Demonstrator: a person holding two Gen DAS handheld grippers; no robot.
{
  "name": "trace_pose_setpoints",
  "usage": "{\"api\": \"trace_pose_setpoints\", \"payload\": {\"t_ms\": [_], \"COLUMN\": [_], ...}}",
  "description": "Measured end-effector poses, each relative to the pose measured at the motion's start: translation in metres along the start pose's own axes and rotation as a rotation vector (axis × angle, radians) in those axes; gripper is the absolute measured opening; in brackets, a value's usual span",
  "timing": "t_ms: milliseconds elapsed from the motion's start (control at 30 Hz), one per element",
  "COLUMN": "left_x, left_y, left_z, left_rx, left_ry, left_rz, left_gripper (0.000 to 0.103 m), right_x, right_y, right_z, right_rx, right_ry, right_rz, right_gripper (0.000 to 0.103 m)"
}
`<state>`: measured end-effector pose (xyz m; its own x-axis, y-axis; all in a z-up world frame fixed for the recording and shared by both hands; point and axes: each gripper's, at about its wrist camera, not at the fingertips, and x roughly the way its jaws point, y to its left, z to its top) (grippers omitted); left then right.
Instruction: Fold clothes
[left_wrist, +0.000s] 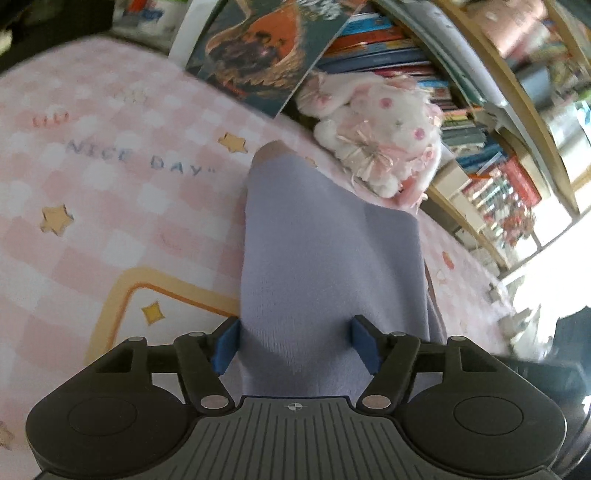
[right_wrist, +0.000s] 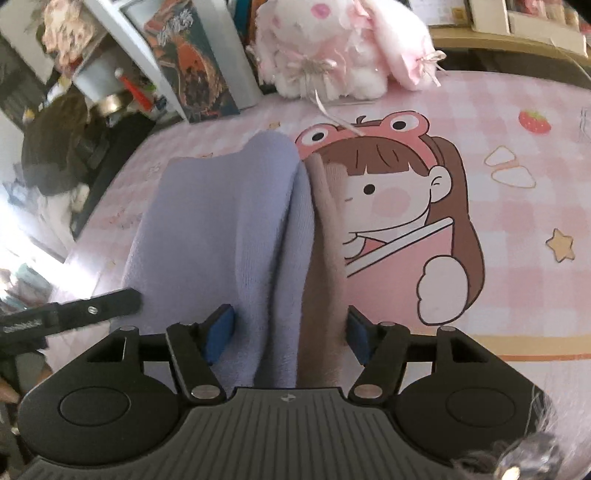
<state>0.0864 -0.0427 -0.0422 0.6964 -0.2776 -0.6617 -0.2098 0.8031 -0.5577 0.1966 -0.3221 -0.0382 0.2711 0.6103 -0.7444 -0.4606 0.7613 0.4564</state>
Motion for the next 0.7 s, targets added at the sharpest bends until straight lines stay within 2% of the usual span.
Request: {"api": "trace_pose_setpoints", "payload": {"t_ms": [67,100,200,333,400,567,700], "left_x": [0.005,0.004,-0.005,-0.022,-0.029,-0.027,-0.021], "left_y": [0.006,0.004,-0.009,-0.033,-0.034,-0.027,-0.022], "left_z": [0.000,0.000,-0.002,-0.010,-0.014,-0.025,-0.024], "left_rx": [-0.067,-0.068,-0.001,0.105,0.106,0.099,0.086], "left_ry": [0.007,0.007,0.007,0.022,0.052,0.138,0.157], "left_rz": [-0.024,-0.023,-0.003,0.027,0.012,-0.015,-0.023], "left_gripper": [0.063,0.060,0.046,0.043,0.043,0.045,0.052], "right_x": [0.000,0.000,-0.008,-0.030,-0.043,-0.052,-0.051], "right_y": [-0.001,-0.002,0.005,0.033,0.041,0.030,0.021], "right_z": [0.000,0.000,0.001,-0.007,-0.014,-0.033,-0.042], "right_rx": [0.020,0.031,0.011,-0.154,-0.185,-0.084,-0.011], "right_ry": [-0.001,-0.001,-0.027,-0.073,-0.064,0.013,0.037], "right_rz": [0.017,0.026,0.012,-0.044,-0.044,-0.043,-0.053], "right_gripper": [0.049,0.041,0.029,0.026,0.025,0.026,0.030]}}
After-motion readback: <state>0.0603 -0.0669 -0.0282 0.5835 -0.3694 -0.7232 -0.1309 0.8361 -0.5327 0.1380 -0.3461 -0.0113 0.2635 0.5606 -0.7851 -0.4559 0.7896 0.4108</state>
